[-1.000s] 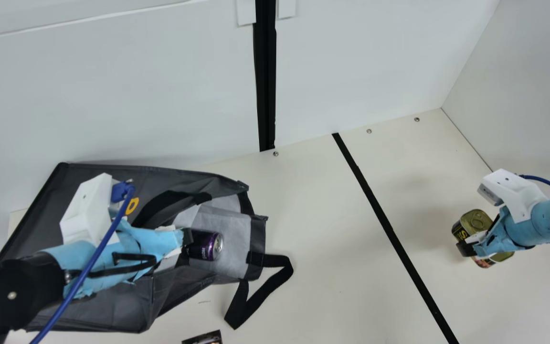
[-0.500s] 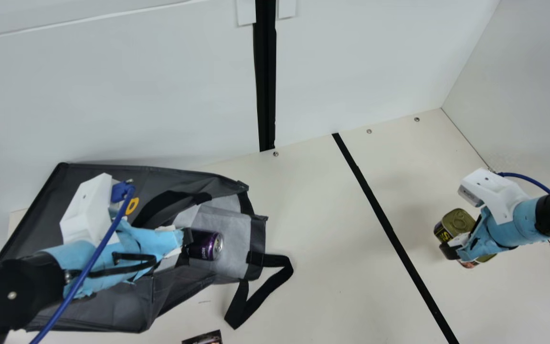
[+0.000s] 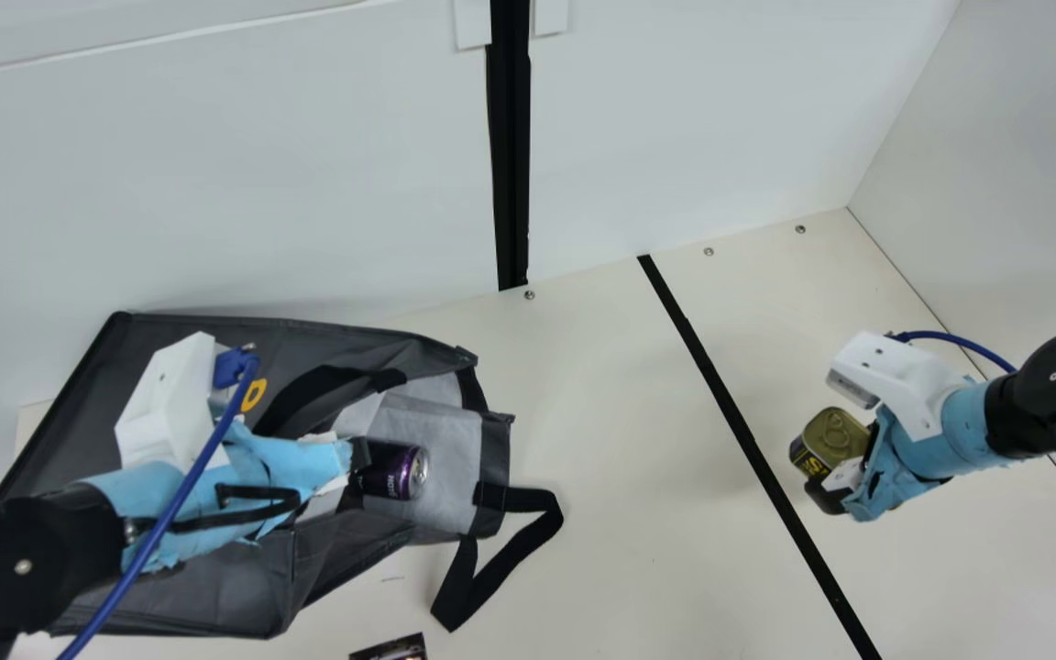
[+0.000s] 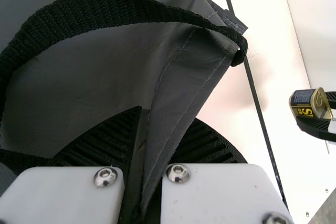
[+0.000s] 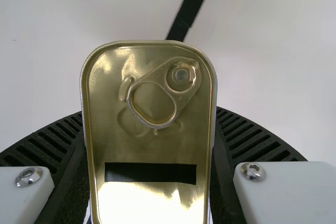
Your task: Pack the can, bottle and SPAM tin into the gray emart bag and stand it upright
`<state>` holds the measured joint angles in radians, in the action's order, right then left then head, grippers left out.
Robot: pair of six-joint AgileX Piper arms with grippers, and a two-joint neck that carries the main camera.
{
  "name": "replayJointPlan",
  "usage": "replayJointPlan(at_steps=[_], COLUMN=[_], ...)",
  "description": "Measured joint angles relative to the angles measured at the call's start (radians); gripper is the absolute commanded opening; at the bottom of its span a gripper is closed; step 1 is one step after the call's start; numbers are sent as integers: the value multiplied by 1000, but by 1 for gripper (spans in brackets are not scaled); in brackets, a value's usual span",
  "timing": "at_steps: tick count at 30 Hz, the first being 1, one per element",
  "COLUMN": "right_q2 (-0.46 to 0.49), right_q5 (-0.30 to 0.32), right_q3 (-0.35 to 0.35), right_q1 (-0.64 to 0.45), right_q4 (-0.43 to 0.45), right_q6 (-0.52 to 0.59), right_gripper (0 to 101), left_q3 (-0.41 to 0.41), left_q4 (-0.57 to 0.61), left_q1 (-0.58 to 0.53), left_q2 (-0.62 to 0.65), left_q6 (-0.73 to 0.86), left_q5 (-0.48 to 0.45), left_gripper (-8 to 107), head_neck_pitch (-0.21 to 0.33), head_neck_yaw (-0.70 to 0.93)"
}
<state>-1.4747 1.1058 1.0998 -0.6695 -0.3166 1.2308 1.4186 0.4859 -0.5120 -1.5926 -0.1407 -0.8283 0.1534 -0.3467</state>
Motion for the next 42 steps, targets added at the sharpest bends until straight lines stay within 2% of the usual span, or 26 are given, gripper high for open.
replayJointPlan(at_steps=[24, 42], right_q2=[124, 224], right_q5=[66, 86], right_q3=[-75, -156], right_q1=[256, 453], right_q4=[-27, -37], right_q6=[-10, -49], right_gripper=[0, 0], left_q3=[0, 0], left_q4=[0, 0], left_q1=[0, 0], left_q2=[0, 0], left_q6=[0, 0], left_q5=[0, 0], left_gripper=[-8, -8], head_neck_pitch=[-2, 0], head_neck_yaw=[0, 0])
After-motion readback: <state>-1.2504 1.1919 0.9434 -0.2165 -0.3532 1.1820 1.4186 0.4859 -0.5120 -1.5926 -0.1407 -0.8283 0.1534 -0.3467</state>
